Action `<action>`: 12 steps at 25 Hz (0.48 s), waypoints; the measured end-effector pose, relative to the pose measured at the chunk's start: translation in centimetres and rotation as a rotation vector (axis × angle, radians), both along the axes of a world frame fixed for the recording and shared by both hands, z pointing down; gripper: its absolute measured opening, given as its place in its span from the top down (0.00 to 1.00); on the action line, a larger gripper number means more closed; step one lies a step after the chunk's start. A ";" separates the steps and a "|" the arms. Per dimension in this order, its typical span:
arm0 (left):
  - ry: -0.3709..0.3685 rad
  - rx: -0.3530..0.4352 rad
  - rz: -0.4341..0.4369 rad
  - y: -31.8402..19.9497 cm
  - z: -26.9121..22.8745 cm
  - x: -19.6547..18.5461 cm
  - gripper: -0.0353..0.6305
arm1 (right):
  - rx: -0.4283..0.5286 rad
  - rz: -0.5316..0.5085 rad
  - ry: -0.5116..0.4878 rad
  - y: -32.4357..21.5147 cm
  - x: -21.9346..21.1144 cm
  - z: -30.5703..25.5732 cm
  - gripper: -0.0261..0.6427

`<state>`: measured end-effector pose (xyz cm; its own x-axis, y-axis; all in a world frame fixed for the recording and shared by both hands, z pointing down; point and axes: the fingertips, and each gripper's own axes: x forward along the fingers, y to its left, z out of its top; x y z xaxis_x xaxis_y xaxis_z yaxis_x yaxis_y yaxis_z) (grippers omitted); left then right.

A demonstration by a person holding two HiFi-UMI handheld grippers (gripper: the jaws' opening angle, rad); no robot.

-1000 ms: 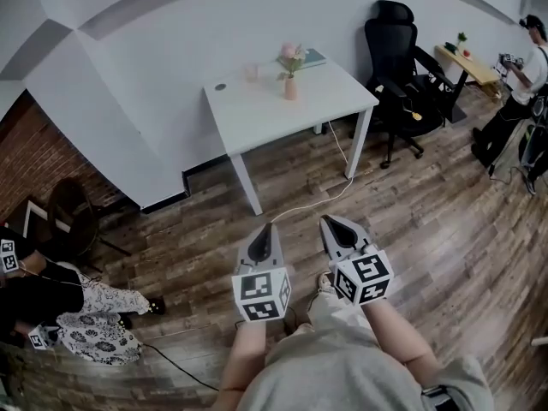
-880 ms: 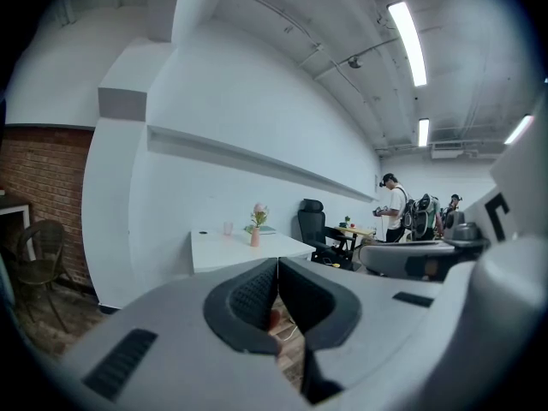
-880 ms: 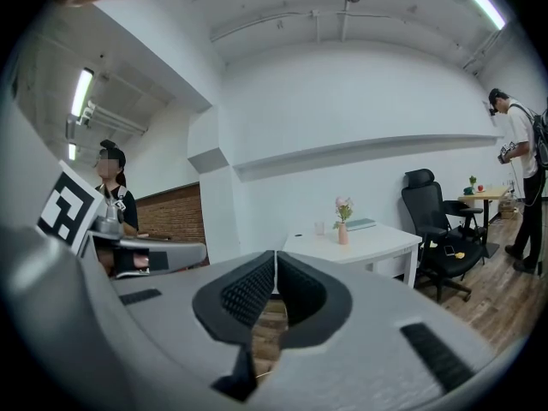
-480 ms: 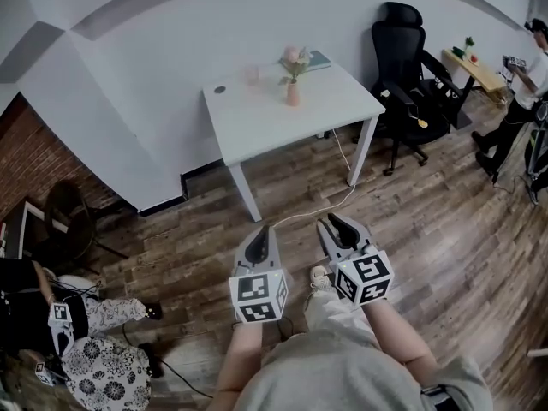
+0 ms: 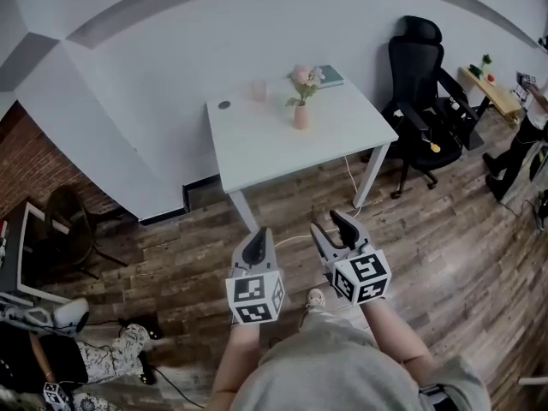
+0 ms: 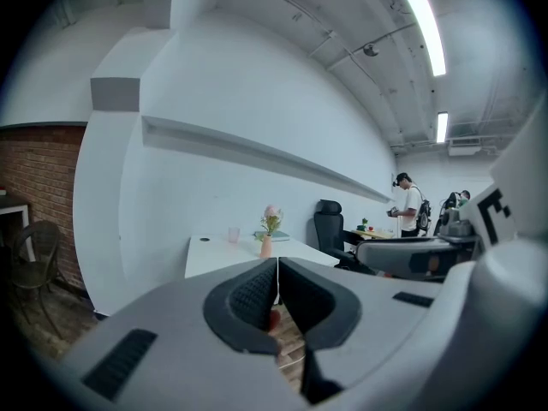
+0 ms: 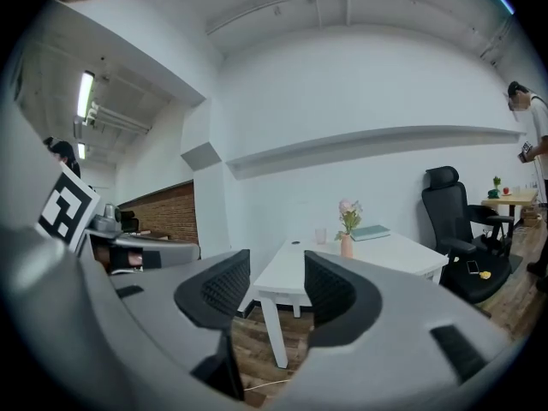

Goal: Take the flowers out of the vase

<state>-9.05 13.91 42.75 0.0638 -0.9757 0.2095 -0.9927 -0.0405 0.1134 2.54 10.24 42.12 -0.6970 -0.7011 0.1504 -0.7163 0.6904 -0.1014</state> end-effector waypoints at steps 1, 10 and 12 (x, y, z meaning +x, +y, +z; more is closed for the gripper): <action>0.001 0.001 -0.006 -1.2 -0.1 0.0 0.94 | 0.000 -0.004 -0.002 -1.3 0.0 -0.1 0.67; 0.011 -0.008 -0.062 -10.3 0.2 0.3 0.94 | -0.003 -0.047 0.005 -11.0 0.5 0.1 0.65; 0.006 -0.008 -0.075 -11.9 0.4 0.3 0.94 | -0.002 -0.059 0.004 -12.8 0.5 0.3 0.65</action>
<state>-8.75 2.00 43.20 -0.0078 -0.9760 0.2176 -0.9922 0.0346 0.1197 3.00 -2.57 42.40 -0.7368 -0.6583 0.1542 -0.6745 0.7314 -0.1003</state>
